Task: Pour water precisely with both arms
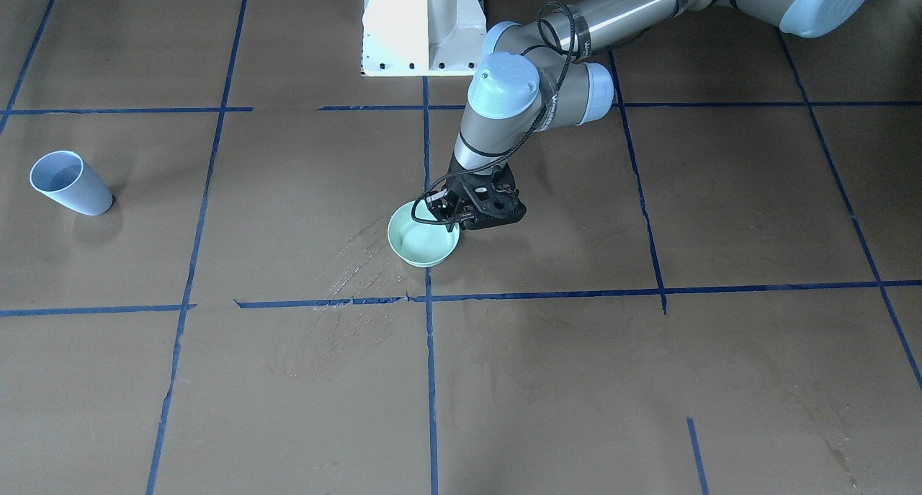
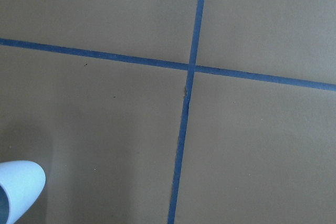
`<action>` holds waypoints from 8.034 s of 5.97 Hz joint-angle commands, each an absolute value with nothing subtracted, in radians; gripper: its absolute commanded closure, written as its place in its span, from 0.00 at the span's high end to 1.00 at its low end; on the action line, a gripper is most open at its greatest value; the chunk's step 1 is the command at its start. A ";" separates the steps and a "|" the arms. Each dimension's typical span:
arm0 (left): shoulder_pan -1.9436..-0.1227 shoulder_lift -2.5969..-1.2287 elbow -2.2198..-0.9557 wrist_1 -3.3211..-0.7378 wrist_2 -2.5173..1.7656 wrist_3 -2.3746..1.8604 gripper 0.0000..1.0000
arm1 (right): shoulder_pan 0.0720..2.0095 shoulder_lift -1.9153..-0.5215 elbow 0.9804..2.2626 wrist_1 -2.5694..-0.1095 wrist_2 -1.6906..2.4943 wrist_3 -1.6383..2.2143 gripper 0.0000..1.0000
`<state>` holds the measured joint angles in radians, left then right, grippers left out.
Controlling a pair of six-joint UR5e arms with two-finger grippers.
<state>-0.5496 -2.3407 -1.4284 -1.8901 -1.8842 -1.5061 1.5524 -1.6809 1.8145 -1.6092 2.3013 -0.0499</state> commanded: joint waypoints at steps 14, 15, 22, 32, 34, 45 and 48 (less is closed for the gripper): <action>-1.574 -1.434 -1.749 -1.606 -2.407 0.014 1.00 | 1.187 -1.647 2.124 -1.544 2.280 0.523 1.00; -1.574 -1.434 -1.752 -1.606 -2.407 0.014 1.00 | 1.108 -1.783 2.122 -1.255 2.211 0.676 1.00; -1.574 -1.436 -1.767 -1.606 -2.407 -0.009 1.00 | 0.804 -2.123 1.987 -0.481 1.756 0.981 1.00; -1.572 -1.436 -1.766 -1.605 -2.408 -0.009 1.00 | 0.358 -2.097 1.800 -0.319 1.134 1.198 1.00; -1.574 -1.436 -1.766 -1.605 -2.407 -0.009 1.00 | 0.335 -2.059 1.753 -0.319 1.080 1.200 1.00; -1.574 -1.433 -1.761 -1.606 -2.398 0.002 1.00 | 0.316 -2.003 1.704 -0.314 0.953 1.198 0.53; -1.574 -1.433 -1.761 -1.608 -2.398 0.003 1.00 | 0.316 -2.002 1.712 -0.310 0.927 1.200 0.24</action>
